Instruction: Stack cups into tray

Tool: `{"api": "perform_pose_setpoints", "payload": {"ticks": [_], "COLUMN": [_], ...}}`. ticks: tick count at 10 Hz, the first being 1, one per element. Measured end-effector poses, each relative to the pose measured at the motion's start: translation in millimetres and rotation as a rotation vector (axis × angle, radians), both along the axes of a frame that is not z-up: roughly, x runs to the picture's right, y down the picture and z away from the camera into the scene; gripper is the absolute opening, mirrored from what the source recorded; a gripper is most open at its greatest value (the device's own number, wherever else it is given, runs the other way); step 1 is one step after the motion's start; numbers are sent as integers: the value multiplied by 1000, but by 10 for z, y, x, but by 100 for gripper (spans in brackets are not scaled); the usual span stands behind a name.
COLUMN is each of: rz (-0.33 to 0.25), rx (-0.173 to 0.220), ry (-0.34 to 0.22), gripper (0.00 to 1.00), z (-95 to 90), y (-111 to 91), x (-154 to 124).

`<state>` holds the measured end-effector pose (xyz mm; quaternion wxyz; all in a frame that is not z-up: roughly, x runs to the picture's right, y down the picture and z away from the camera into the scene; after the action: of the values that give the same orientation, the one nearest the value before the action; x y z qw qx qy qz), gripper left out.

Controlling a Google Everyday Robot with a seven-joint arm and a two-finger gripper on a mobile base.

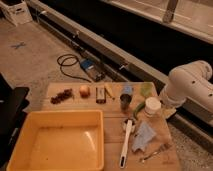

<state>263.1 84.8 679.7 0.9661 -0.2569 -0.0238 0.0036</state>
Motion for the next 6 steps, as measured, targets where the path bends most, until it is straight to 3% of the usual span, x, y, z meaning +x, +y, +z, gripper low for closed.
{"api": "perform_pose_setpoints", "payload": {"ticks": [3, 6], "rz": [-70, -175], "rx": [29, 52], "ry": [-107, -219], "gripper": [65, 65], "z": [79, 235], "y": [-119, -165], "x": [-536, -1035]}}
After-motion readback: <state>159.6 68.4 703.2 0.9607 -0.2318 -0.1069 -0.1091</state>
